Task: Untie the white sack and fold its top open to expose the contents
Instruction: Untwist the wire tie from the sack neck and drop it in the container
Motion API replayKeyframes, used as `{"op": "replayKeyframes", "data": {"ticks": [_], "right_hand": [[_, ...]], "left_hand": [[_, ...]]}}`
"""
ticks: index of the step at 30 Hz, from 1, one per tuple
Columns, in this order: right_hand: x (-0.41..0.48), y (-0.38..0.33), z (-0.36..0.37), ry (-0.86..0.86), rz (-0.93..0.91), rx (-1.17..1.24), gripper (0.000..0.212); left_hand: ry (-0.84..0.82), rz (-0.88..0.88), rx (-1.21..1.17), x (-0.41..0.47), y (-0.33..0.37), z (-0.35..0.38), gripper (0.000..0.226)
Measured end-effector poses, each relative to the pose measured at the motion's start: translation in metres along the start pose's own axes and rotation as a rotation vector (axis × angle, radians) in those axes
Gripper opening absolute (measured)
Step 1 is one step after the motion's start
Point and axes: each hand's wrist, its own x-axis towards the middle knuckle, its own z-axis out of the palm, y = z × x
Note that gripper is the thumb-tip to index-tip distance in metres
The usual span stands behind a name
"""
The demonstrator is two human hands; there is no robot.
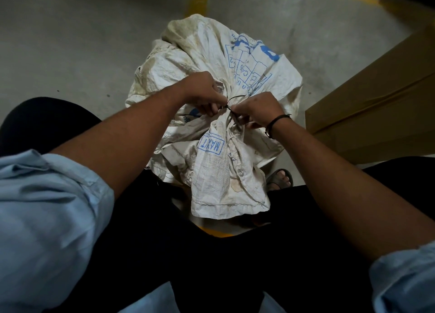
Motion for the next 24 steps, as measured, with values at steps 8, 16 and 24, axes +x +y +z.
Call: {"op": "replayKeyframes", "data": {"ticks": [8, 16, 24], "right_hand": [[0.003, 0.002, 0.003, -0.025, 0.063, 0.010, 0.018], [0.004, 0.003, 0.007, 0.020, 0.056, 0.094, 0.025], [0.008, 0.006, 0.004, -0.002, 0.077, 0.110, 0.044]], "left_hand": [[0.008, 0.014, 0.010, -0.001, 0.002, 0.000, 0.025], [0.024, 0.011, 0.014, 0.000, 0.002, 0.001, 0.023], [0.020, 0.013, 0.032, 0.001, 0.003, 0.002, 0.024]]}}
